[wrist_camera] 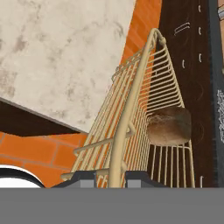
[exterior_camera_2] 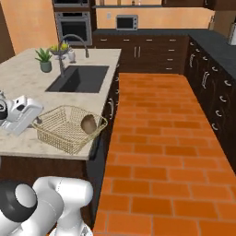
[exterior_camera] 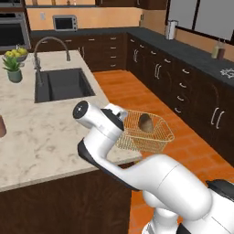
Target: Open the cabinet, pick up the bread from the cabinet and place it in the basket. Then move the basket to the dining counter.
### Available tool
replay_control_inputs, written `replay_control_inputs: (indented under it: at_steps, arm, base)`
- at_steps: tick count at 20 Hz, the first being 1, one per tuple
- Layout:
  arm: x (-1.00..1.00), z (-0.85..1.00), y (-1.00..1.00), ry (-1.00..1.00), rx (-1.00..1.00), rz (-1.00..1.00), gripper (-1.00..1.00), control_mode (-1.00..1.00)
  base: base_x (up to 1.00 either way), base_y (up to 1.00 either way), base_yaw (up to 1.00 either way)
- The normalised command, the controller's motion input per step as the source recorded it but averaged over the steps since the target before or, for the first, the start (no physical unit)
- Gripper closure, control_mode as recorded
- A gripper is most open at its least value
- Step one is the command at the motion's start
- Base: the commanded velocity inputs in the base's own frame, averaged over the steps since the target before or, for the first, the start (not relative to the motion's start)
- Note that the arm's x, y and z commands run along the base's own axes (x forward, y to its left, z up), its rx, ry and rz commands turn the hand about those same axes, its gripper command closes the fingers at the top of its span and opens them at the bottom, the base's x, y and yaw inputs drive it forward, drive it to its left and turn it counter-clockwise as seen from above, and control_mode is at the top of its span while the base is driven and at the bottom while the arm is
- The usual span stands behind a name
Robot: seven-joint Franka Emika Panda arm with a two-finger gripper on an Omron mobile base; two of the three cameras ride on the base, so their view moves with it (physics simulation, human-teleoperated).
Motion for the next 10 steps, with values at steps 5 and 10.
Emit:
replay_control_inputs:
  at_steps: [5,10]
  arm:
    - [0.00,0.00,0.00,0.00,0.00,0.00,1.00,1.00]
    - [0.00,0.00,0.00,0.00,0.00,0.00,1.00,1.00]
  base:
    - [0.00,1.00,0.00]
    - [0.03,0.89,0.00]
